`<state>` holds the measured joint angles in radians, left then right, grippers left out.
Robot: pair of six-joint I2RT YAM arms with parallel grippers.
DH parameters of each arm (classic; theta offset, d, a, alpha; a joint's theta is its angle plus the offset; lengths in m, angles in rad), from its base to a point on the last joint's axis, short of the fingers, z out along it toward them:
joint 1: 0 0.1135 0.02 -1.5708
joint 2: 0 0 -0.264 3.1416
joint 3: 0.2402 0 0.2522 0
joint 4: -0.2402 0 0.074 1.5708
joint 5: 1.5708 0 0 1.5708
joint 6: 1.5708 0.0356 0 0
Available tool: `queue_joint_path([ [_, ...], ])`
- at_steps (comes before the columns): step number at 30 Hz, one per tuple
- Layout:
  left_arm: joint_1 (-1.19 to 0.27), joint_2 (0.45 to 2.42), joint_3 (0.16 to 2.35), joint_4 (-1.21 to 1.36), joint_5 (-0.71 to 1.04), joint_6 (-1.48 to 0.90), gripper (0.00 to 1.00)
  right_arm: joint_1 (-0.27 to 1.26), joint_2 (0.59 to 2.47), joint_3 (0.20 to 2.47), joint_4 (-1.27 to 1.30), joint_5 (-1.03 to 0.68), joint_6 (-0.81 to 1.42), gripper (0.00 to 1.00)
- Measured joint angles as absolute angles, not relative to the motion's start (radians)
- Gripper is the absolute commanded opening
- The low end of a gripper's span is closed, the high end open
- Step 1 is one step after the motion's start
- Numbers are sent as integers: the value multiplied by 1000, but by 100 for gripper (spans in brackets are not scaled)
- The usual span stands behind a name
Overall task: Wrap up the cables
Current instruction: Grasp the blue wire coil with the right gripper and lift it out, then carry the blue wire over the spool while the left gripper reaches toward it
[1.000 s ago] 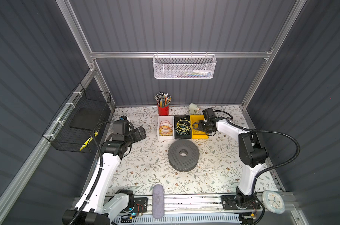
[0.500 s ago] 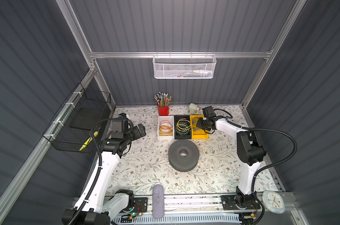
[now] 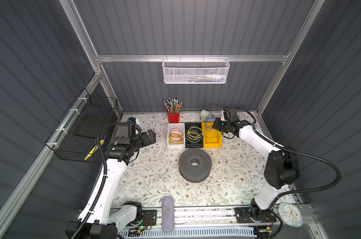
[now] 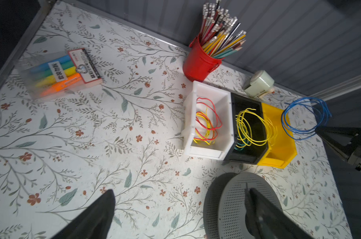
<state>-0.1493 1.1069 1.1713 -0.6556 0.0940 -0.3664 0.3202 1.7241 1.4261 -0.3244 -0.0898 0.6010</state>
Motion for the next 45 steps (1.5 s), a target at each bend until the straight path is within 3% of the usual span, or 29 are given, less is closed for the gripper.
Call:
queue_joint_path([
  [4,-149,1155,1205,-681,199,-321,97,317,1659,1416,-335,-109,579,0],
  [9,-179,1242,1263,-744,332,-276,86,317,1553,1354,-404,-168,562,0],
  [11,-248,1259,1286,-760,339,-258,77,321,1495,1342,-443,-212,557,0],
  [14,-385,1243,1301,-755,333,-247,74,345,1390,1320,-490,-268,556,0],
  [22,-651,1106,1299,-620,290,-245,65,413,1111,1183,-590,-462,629,0],
  [31,-854,1267,1394,-612,103,-136,63,467,1024,1180,-692,-545,689,0],
  [45,-889,1353,1442,-563,-39,-33,54,486,1044,1167,-732,-624,700,0],
])
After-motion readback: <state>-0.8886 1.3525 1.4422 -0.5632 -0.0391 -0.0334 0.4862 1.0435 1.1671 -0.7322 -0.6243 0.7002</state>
